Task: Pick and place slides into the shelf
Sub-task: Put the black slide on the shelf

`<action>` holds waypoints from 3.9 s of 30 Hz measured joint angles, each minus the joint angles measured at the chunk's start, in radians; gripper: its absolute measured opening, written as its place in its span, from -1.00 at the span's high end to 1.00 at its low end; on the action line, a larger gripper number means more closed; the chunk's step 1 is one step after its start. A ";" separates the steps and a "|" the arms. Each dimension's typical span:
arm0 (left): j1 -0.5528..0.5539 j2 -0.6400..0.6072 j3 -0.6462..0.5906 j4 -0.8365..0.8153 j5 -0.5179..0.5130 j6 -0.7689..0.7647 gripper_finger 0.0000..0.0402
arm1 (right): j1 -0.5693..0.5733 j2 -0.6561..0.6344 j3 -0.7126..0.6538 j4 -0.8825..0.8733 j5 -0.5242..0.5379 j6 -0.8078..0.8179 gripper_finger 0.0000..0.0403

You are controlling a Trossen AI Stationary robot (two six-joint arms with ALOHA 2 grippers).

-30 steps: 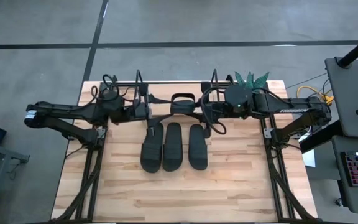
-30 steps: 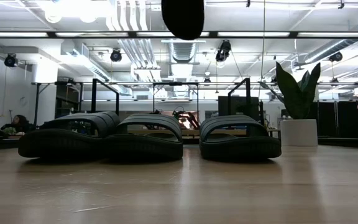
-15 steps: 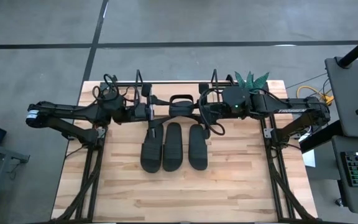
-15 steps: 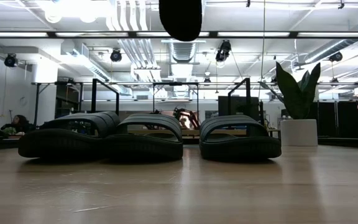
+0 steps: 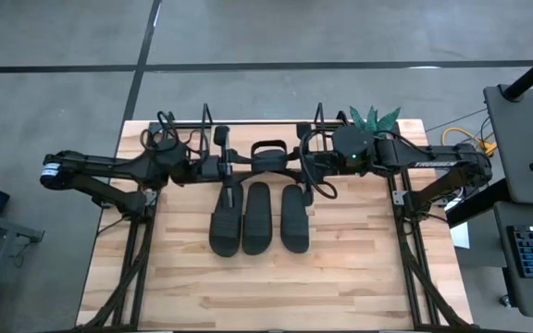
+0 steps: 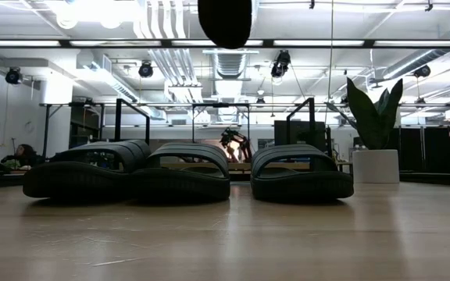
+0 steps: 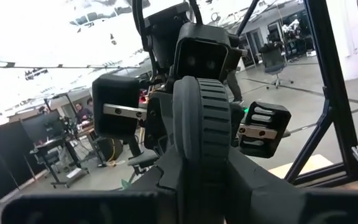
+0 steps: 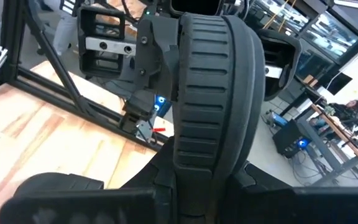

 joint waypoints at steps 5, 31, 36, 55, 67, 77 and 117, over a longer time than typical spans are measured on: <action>0.000 -0.023 0.000 -0.010 0.000 0.021 0.78 | -0.002 -0.003 0.000 0.021 0.001 0.169 0.58; 0.000 -0.092 0.034 -0.361 0.120 0.228 0.79 | -0.028 -0.186 0.000 -0.106 0.021 0.750 -0.09; -0.001 -0.024 0.140 -0.483 0.121 0.284 0.79 | -0.040 -0.186 -0.001 -0.179 0.026 0.788 -0.09; -0.021 0.200 0.462 -0.739 0.144 0.509 0.80 | -0.063 -0.187 -0.001 -0.274 0.028 0.379 -0.09; -0.026 0.303 0.580 -0.770 0.161 0.589 0.80 | -0.063 -0.168 -0.001 -0.382 0.027 0.377 -0.09; -0.038 0.334 0.635 -0.786 0.168 0.605 0.80 | -0.063 -0.158 -0.001 -0.399 0.137 0.312 -0.09; -0.011 0.213 0.628 -0.780 0.072 -0.039 -0.31 | -0.029 -0.108 -0.001 -0.254 0.534 0.052 0.96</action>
